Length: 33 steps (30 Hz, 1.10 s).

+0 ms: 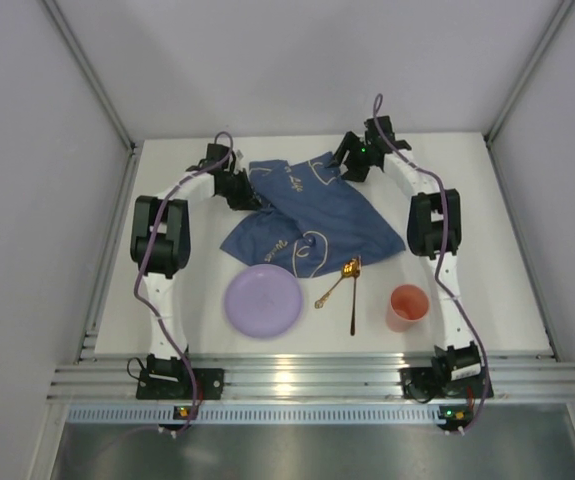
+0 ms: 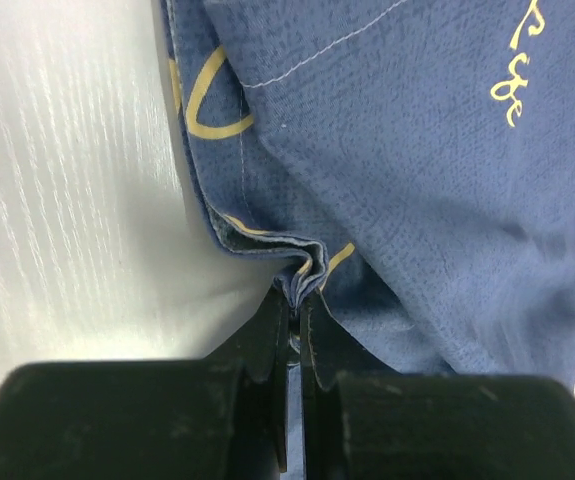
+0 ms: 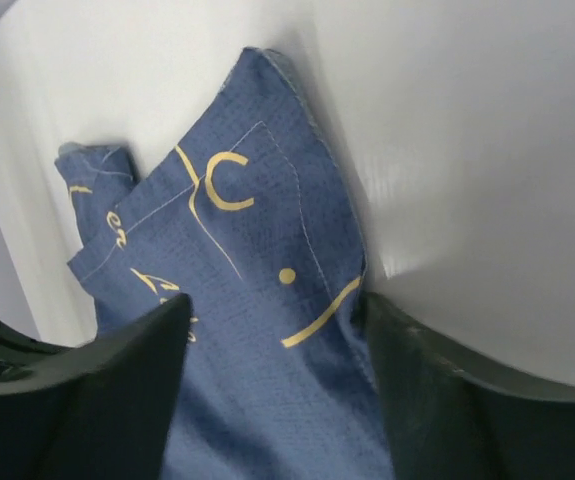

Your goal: Set the dinner table for one person

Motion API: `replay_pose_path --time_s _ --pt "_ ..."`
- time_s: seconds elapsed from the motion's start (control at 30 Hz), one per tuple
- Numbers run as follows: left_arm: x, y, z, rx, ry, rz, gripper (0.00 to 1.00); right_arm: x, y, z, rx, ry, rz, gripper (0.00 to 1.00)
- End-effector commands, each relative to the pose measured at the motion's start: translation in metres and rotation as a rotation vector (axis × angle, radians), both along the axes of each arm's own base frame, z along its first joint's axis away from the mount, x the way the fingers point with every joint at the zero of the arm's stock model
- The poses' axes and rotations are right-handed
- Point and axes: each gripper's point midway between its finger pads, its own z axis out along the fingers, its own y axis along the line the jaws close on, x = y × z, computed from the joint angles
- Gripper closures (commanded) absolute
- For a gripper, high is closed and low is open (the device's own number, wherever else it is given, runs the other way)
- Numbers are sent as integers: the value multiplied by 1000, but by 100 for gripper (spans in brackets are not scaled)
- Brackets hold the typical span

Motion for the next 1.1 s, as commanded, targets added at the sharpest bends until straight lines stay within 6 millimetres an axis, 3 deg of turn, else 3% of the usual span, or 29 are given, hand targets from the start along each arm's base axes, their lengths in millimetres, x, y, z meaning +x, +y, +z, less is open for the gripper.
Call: replay_pose_path --time_s 0.0,0.07,0.17,0.3,0.47,0.63,0.67,0.77,0.87,0.93,1.07 --pt "4 -3 29 -4 -31 13 100 -20 16 -33 -2 100 45 37" --pt "7 -4 33 -9 -36 23 100 -20 16 -38 1 105 53 43" --pt "10 -6 34 -14 -36 28 100 -22 17 -40 -12 104 58 73" --pt "12 -7 33 -20 -29 27 100 -23 17 -42 -24 100 67 100" --pt "10 12 30 43 -2 75 100 -15 0 -37 -20 100 25 100" --pt "7 43 26 102 20 143 100 11 -68 -17 -46 59 -114 100" --pt "7 49 29 114 14 156 100 17 -91 -14 -48 50 -156 100" --pt "2 70 26 150 34 204 100 23 -132 -5 -74 34 -232 100" --pt "-2 91 26 169 44 251 100 25 -142 -4 -95 19 -236 100" --pt "-3 102 25 173 48 271 100 28 -161 -5 -91 22 -263 100" --pt "-1 110 27 196 35 275 100 24 -147 -14 -63 45 -243 100"
